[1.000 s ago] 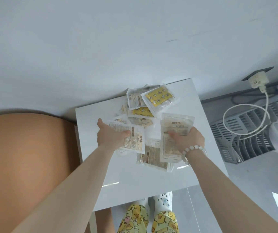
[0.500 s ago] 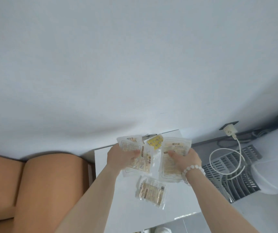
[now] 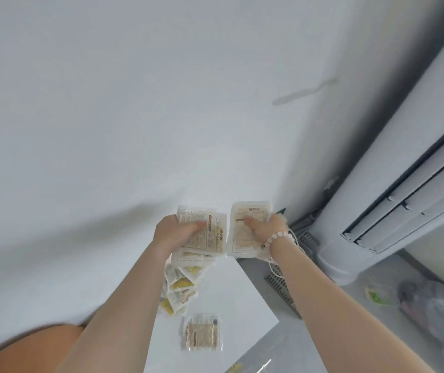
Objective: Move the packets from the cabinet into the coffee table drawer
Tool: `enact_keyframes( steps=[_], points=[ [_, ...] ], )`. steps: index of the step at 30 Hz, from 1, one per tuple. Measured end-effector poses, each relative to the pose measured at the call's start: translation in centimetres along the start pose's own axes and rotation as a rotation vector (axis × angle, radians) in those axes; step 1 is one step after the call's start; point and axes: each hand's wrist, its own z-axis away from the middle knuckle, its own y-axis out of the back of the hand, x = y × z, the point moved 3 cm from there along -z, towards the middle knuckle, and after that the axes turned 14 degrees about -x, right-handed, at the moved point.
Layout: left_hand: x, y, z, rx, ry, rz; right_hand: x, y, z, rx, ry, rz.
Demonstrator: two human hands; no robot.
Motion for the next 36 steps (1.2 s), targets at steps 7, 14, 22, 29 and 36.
enact_keyframes(
  steps=[7, 14, 22, 29, 36],
  points=[
    [6.4, -6.5, -0.3, -0.205, -0.144, -0.162, 0.7, 6.4, 3.6, 0.148, 0.008, -0.107],
    [9.2, -17.2, 0.4, -0.443, -0.240, -0.331, 6.9, 14.2, 9.3, 0.341, -0.060, -0.288],
    [11.2, -31.5, 5.8, -0.674, -0.340, -0.417, 15.8, 21.5, 19.1, 0.537, -0.087, -0.562],
    [9.8, -46.6, 16.2, -0.916, -0.353, -0.459, 26.7, 28.0, 31.2, 0.781, -0.126, -0.765],
    [5.8, -60.0, 28.1, -1.168, -0.377, -0.589, 38.8, 31.6, 44.1, 1.019, -0.131, -0.942]
  ],
)
